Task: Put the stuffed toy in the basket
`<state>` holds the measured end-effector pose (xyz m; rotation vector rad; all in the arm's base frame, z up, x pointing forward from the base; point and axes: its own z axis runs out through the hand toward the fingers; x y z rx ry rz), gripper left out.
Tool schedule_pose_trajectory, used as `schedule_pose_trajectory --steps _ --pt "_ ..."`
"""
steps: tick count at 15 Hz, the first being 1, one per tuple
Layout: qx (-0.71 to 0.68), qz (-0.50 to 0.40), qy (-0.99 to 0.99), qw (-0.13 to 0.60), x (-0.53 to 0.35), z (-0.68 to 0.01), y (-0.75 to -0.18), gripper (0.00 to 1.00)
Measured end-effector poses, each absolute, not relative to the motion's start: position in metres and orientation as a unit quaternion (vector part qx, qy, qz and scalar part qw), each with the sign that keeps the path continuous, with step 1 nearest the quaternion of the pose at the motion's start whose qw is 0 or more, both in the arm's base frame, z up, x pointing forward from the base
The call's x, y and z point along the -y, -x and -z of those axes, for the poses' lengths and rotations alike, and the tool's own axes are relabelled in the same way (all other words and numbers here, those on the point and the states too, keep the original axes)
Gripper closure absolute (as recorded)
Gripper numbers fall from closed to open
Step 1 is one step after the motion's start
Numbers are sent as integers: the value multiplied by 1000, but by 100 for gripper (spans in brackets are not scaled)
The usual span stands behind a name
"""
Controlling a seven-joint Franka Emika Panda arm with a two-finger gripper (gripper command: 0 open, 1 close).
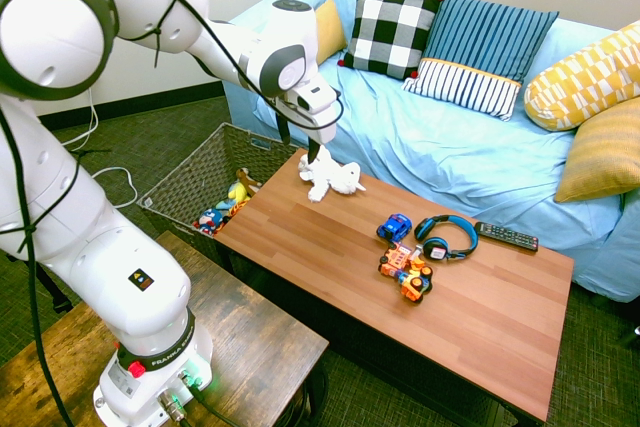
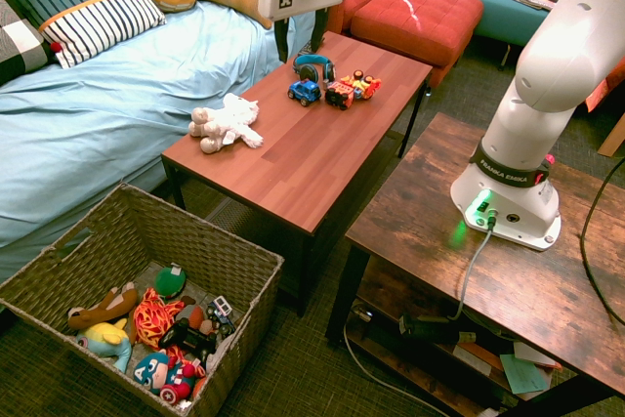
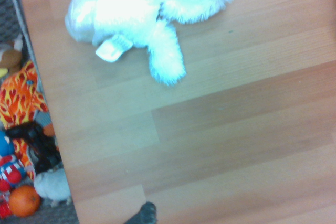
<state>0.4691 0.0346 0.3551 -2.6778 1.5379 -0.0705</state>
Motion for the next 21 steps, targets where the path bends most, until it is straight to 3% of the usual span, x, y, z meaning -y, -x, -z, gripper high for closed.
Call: schedule_pose_trajectory --steps 7,21 --pt "-641 30 766 26 -41 -279 -586 0" --pt "-771 33 636 10 -60 -189 -666 0"
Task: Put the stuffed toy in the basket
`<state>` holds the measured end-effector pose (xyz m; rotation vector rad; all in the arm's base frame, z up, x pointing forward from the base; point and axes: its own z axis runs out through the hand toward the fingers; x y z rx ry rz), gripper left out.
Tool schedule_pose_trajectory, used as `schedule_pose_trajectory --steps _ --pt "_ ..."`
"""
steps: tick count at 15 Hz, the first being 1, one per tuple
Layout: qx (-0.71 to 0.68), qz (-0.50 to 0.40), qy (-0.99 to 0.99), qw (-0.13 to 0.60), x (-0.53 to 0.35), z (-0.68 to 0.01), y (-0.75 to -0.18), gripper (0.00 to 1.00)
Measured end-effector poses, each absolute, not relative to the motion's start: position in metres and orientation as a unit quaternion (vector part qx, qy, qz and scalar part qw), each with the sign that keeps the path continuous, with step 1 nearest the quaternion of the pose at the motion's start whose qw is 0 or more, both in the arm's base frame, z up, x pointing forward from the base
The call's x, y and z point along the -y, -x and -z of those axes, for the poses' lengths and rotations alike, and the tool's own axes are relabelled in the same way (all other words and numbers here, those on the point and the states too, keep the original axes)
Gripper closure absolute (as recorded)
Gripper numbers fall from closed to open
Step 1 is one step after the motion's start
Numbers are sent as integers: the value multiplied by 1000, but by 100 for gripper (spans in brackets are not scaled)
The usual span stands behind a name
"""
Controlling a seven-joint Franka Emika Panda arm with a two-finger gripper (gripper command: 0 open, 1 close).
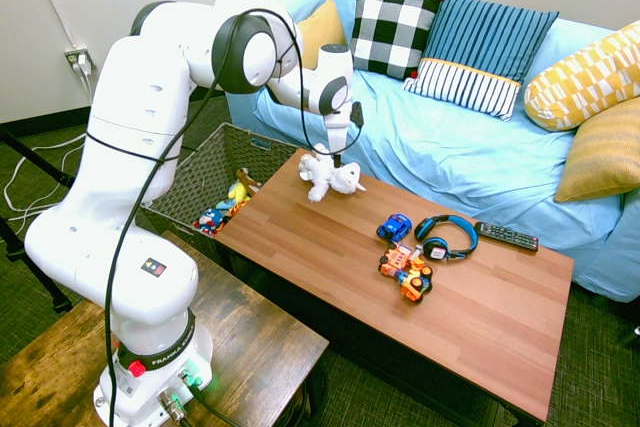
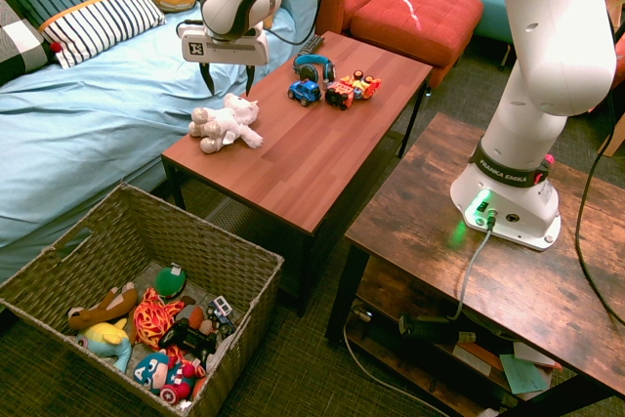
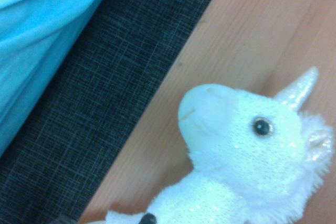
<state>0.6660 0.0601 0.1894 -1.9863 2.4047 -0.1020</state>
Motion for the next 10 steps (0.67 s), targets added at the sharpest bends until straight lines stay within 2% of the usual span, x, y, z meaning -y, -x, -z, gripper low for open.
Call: schedule_pose_trajectory --steps 5,6,10 --pt "-775 17 632 -15 -65 -127 -686 0" --pt "-775 15 631 -18 -65 -118 -688 100" --pt "-776 14 631 -16 -67 -108 -694 100"
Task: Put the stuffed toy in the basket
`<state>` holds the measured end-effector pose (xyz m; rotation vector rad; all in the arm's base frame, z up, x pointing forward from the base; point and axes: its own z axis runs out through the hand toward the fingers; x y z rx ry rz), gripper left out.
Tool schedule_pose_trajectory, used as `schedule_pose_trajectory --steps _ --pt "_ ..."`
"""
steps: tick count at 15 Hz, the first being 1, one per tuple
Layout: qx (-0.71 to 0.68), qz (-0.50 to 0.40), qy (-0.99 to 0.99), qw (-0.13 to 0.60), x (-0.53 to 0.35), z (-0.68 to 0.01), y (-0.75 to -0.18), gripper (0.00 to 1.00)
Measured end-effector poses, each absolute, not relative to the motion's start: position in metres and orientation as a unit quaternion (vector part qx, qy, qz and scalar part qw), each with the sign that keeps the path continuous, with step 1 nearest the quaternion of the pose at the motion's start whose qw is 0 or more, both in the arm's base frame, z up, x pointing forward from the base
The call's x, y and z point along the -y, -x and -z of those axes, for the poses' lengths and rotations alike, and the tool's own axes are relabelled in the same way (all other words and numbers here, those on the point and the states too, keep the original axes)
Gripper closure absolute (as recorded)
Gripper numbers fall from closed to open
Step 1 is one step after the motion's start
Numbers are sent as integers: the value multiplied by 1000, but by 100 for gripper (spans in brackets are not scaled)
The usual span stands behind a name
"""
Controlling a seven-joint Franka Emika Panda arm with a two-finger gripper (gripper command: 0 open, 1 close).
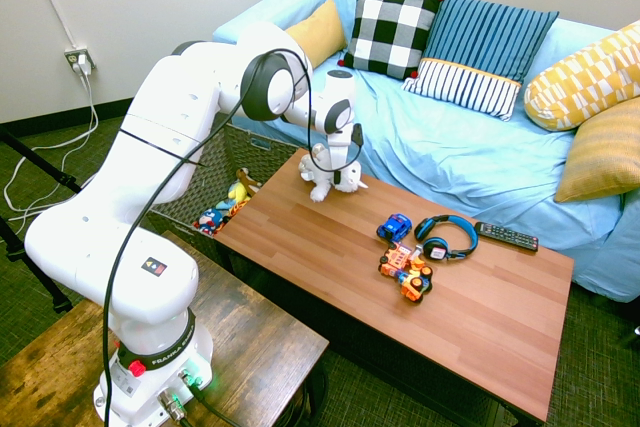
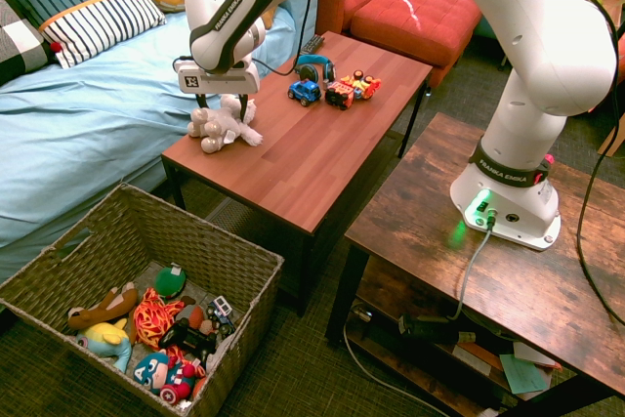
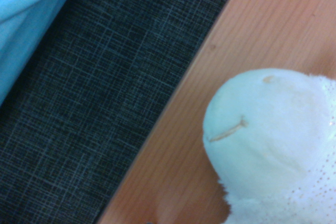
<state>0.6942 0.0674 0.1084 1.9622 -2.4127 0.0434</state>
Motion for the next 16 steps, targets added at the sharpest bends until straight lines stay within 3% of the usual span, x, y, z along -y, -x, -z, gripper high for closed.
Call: schedule_pose_trajectory --steps 16 --pt "663 -11 -748 -21 -85 -125 -672 100"
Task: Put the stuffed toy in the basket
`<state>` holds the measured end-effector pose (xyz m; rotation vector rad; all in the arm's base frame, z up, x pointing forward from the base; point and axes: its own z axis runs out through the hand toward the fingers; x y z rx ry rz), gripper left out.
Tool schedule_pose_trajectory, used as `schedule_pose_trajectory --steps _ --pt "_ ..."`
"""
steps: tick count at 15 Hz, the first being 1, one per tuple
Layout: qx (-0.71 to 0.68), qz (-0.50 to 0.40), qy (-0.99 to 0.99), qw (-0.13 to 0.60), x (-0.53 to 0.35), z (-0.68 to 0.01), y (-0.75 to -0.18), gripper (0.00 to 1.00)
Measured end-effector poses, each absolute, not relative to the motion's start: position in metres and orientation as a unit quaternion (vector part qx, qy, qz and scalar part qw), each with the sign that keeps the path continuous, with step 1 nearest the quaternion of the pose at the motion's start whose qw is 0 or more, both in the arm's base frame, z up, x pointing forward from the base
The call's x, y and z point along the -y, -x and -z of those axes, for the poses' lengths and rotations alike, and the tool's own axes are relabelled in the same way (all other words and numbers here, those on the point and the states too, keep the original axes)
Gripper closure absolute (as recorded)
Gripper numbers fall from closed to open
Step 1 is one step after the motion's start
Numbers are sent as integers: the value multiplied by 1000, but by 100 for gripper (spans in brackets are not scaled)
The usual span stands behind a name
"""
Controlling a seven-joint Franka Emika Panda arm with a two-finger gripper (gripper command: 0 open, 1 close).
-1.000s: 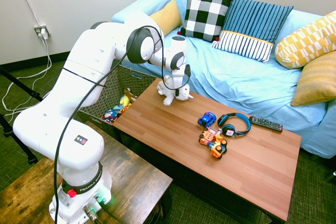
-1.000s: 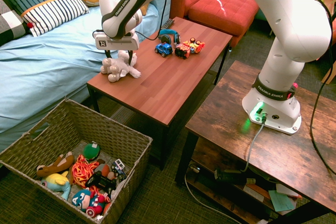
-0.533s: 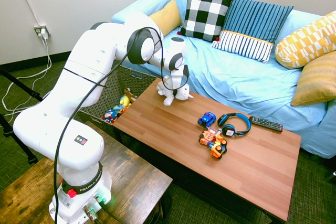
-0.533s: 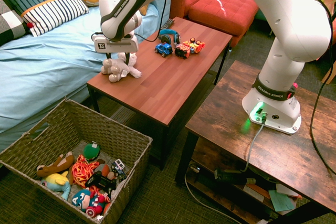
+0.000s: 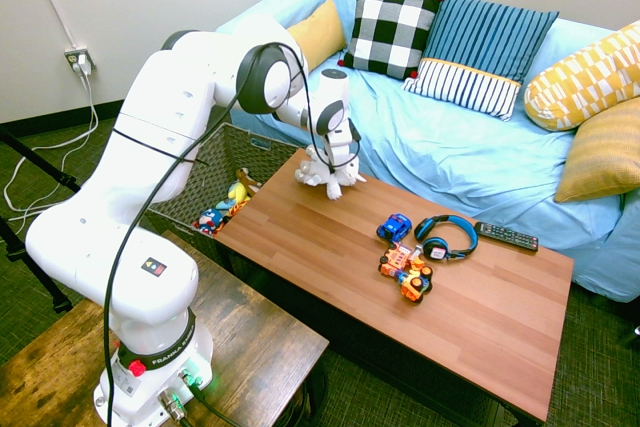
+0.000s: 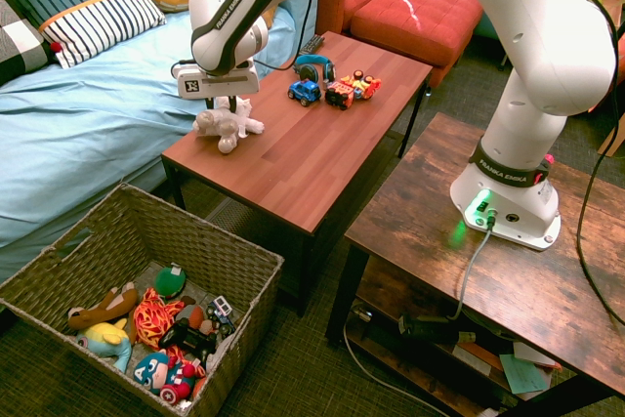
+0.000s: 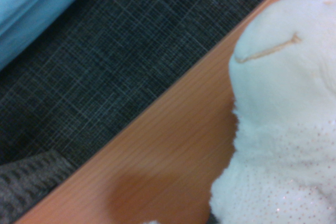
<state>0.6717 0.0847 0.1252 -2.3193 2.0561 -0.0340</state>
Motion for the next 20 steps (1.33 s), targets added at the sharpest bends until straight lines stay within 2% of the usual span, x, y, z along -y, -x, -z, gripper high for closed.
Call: schedule_pose_trajectory --steps 3,8,12,16,17,20 --pt "-615 22 787 36 -126 -166 -647 100" --pt "-522 42 851 44 -248 -211 -598 100" --pt "-452 47 890 37 -352 -193 -553 100" --pt "-414 44 909 21 -401 -131 -549 100" --pt "-408 42 912 17 -409 -117 -549 0" --pt "-391 35 920 8 -425 -85 -547 0"
